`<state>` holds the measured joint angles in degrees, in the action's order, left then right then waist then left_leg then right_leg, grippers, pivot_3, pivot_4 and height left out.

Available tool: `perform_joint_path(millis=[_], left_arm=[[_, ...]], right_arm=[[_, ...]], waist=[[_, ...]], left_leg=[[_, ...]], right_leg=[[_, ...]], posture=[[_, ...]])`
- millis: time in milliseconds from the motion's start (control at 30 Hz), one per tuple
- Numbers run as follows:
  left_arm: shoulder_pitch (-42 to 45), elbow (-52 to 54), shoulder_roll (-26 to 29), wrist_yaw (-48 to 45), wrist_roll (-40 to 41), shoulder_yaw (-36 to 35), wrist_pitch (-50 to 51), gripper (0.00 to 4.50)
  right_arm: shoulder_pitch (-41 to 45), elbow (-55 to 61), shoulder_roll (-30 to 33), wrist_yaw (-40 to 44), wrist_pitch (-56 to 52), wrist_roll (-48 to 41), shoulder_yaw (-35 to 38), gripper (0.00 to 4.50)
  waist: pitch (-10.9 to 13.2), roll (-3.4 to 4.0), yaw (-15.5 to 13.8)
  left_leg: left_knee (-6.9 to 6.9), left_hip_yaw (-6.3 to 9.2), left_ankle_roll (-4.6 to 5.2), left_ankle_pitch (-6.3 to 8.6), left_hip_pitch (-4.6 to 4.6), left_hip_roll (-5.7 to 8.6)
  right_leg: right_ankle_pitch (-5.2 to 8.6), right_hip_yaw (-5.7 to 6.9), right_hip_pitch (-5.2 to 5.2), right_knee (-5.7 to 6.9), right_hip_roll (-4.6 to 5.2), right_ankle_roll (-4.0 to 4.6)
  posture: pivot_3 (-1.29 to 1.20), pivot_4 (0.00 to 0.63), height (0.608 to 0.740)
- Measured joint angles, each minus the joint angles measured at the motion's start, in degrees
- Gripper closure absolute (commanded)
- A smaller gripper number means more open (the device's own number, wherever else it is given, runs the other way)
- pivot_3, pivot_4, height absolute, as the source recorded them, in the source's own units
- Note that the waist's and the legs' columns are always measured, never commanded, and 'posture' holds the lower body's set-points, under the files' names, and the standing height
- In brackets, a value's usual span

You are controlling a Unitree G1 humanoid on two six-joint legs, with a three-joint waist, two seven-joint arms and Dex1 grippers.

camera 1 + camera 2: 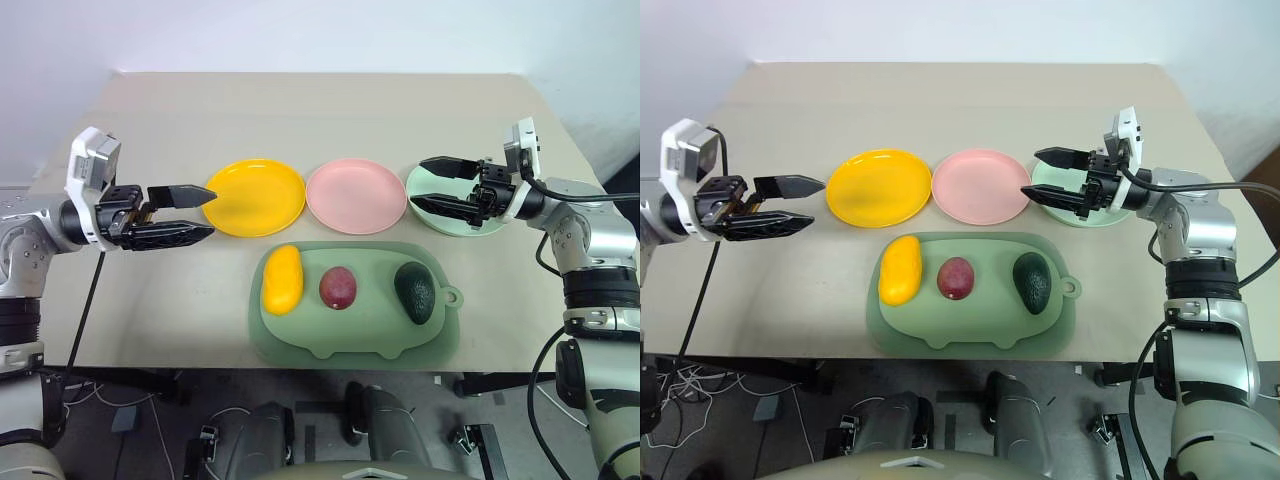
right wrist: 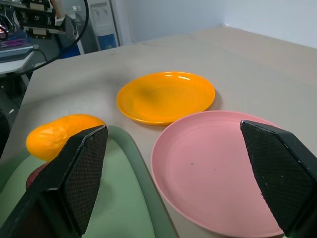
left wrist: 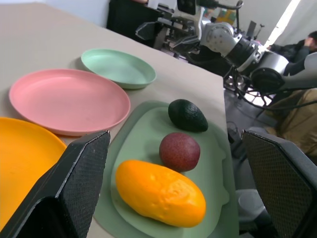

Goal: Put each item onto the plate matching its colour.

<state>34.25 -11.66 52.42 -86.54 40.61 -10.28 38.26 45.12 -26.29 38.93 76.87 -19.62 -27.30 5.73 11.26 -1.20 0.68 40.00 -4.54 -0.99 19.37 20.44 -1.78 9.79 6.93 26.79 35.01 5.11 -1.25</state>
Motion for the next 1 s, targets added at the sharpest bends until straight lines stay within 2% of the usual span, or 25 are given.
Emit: perform_joint_path(millis=[367,633,833,1000], left_arm=[[0.7,-1.1,-0.6,1.8,-4.2,0.5,-3.0,0.05],[0.7,-1.1,-2.1,2.9,-4.2,0.5,-3.1,0.05],[1.5,-1.5,-3.7,2.8,-4.4,1.1,-3.8,0.05],[2.9,-3.6,-4.7,2.3,-5.1,2.7,-4.1,0.05]], right_arm=[[-0.3,-1.9,0.0,-3.6,3.4,1.5,1.3,0.0],[0.4,-4.3,0.0,-4.1,3.2,3.6,1.1,0.0],[0.2,-0.1,1.1,-8.8,-6.6,4.0,1.0,0.0],[-4.4,11.7,4.1,-13.5,-19.1,3.4,0.4,0.0]], waist=[[0.0,0.0,0.0],[0.0,0.0,0.0],[0.0,0.0,0.0],[0.0,-0.01,-0.2]], left_leg=[[0.0,0.0,0.01,0.0,0.0,0.0],[0.01,-0.01,-0.01,0.0,0.0,0.0],[0.01,0.0,-0.01,-0.01,0.01,-0.01],[0.01,0.01,0.05,0.03,0.01,0.0]], right_leg=[[0.0,0.0,0.0,0.0,0.01,0.0],[0.0,0.0,0.0,0.01,0.01,0.0],[0.0,0.0,0.01,0.02,0.01,0.0],[0.0,0.0,0.0,0.02,0.03,0.0]], posture=[[0.0,0.15,0.74],[0.0,0.15,0.74],[0.0,0.15,0.74],[0.0,0.15,0.74]])
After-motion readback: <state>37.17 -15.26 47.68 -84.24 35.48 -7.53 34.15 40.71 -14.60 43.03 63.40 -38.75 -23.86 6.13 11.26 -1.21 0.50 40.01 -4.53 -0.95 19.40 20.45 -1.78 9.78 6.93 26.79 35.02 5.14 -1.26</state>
